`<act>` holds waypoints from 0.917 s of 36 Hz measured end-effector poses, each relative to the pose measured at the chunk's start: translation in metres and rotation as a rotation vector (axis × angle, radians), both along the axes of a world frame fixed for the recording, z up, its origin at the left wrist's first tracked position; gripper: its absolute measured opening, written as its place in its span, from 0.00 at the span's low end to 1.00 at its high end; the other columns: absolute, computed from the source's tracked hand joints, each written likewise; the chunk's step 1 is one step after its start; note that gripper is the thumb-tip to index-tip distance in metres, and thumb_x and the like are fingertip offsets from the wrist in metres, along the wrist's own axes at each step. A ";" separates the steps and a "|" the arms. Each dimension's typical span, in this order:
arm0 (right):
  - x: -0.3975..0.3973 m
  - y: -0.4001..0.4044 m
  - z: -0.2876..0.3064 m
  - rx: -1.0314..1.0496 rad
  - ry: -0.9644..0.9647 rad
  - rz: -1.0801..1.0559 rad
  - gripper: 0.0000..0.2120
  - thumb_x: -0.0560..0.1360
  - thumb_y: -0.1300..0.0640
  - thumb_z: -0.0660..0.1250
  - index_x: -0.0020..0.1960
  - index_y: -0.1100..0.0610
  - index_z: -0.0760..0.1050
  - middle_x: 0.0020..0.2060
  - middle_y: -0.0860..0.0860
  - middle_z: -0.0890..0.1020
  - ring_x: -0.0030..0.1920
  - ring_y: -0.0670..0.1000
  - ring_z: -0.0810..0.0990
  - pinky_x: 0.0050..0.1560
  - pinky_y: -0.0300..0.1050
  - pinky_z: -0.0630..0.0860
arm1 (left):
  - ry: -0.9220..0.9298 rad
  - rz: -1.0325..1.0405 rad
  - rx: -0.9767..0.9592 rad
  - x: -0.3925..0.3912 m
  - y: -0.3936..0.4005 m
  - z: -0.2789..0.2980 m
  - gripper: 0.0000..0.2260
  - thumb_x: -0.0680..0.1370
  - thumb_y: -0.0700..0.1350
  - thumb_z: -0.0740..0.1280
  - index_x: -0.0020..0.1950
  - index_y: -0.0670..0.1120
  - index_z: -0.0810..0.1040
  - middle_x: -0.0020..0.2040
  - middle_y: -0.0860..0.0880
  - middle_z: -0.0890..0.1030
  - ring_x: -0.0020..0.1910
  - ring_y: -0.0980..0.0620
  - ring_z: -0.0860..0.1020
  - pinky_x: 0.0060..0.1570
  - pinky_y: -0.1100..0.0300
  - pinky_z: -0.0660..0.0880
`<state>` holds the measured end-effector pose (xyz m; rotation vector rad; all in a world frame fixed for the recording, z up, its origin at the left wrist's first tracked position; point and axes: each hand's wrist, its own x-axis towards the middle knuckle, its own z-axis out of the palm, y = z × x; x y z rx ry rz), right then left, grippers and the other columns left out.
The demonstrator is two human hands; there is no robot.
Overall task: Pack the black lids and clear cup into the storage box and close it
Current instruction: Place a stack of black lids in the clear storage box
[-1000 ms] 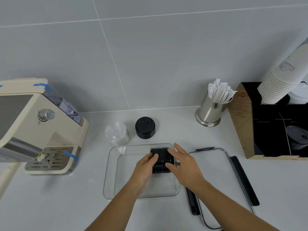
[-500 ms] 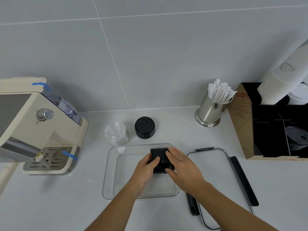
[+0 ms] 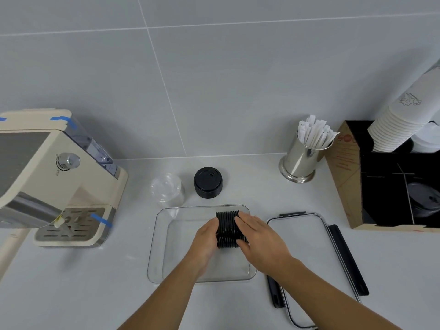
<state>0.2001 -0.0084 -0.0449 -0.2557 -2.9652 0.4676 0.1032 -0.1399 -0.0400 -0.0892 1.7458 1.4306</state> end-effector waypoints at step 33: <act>0.009 0.016 0.048 -0.990 -0.055 -0.521 0.06 0.76 0.53 0.67 0.52 0.45 0.79 0.45 0.41 0.78 0.50 0.47 0.75 0.51 0.35 0.69 | 0.021 0.142 -0.049 0.004 -0.049 0.037 0.12 0.82 0.50 0.63 0.61 0.47 0.79 0.58 0.46 0.82 0.57 0.49 0.81 0.59 0.54 0.76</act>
